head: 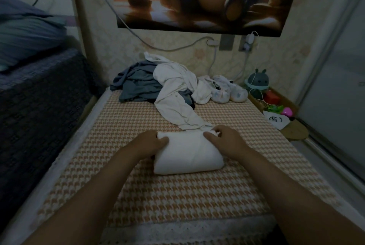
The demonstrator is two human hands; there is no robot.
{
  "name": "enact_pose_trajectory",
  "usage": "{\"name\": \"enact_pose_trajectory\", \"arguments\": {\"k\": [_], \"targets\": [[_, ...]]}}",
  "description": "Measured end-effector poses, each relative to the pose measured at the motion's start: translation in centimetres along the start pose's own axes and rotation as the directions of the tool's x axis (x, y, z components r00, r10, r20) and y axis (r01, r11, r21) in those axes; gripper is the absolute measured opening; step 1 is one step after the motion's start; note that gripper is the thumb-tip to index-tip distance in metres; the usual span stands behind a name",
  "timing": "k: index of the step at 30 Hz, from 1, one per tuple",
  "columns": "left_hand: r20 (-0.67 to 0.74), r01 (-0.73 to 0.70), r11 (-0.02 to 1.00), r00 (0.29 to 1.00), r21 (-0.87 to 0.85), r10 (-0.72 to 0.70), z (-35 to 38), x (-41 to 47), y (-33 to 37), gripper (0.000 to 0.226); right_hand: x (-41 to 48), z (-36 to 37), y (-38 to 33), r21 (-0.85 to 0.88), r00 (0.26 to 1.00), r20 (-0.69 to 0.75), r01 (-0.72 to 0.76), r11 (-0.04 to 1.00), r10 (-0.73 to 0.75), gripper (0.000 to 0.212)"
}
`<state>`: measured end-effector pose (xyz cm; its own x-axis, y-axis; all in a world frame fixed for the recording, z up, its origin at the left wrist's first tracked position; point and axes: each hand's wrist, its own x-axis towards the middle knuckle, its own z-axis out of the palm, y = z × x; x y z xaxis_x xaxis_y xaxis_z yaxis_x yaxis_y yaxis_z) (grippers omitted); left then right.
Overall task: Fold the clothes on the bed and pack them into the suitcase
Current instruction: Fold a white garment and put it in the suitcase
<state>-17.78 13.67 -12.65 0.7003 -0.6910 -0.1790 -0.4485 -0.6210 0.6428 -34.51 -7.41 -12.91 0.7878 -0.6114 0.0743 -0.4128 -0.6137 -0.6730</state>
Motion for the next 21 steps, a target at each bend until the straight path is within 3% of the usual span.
{"name": "enact_pose_trajectory", "arguments": {"k": [2,3,5,6,8,10,13,17,21], "targets": [[-0.075,0.055,0.985,0.996,0.166,-0.043,0.4,1.0,-0.2,0.063,0.6,1.3,0.2,-0.049,0.999,-0.048,0.012,0.999,-0.015,0.053],[-0.145,0.012,0.966,0.989,0.257,0.027,0.6,1.1,0.0,0.064,0.9,1.9,0.3,-0.104,0.998,-0.061,0.018,0.994,-0.024,0.056],[-0.217,-0.212,0.862,0.915,0.459,0.341,1.4,1.1,1.0,0.058,1.3,2.7,0.4,-0.267,0.987,-0.124,0.061,0.962,-0.097,0.053],[-0.188,-0.336,0.795,0.856,0.505,0.481,2.0,0.9,1.6,0.053,1.6,2.9,0.4,-0.354,0.972,-0.163,0.104,0.930,-0.171,0.047],[-0.100,-0.449,0.749,0.823,0.488,0.559,3.6,0.7,2.3,0.046,2.2,3.4,0.3,-0.476,0.906,-0.211,0.232,0.848,-0.367,0.035],[-0.065,-0.404,0.764,0.864,0.504,0.499,5.1,0.6,1.9,0.059,2.7,4.0,0.1,-0.485,0.831,-0.202,0.375,0.790,-0.518,0.027],[-0.110,-0.369,0.741,0.854,0.562,0.508,6.3,0.4,1.1,0.078,2.0,5.0,0.2,-0.347,0.868,0.050,0.479,0.806,-0.494,0.048],[-0.090,-0.299,0.813,0.916,0.500,0.392,6.8,0.3,0.4,0.083,1.9,5.3,1.4,-0.317,0.928,0.253,0.345,0.883,-0.272,0.050],[-0.053,-0.160,0.933,0.981,0.322,0.187,6.2,-0.7,0.0,0.070,2.4,5.2,1.5,-0.293,0.929,0.319,0.285,0.913,-0.188,0.052]]}}
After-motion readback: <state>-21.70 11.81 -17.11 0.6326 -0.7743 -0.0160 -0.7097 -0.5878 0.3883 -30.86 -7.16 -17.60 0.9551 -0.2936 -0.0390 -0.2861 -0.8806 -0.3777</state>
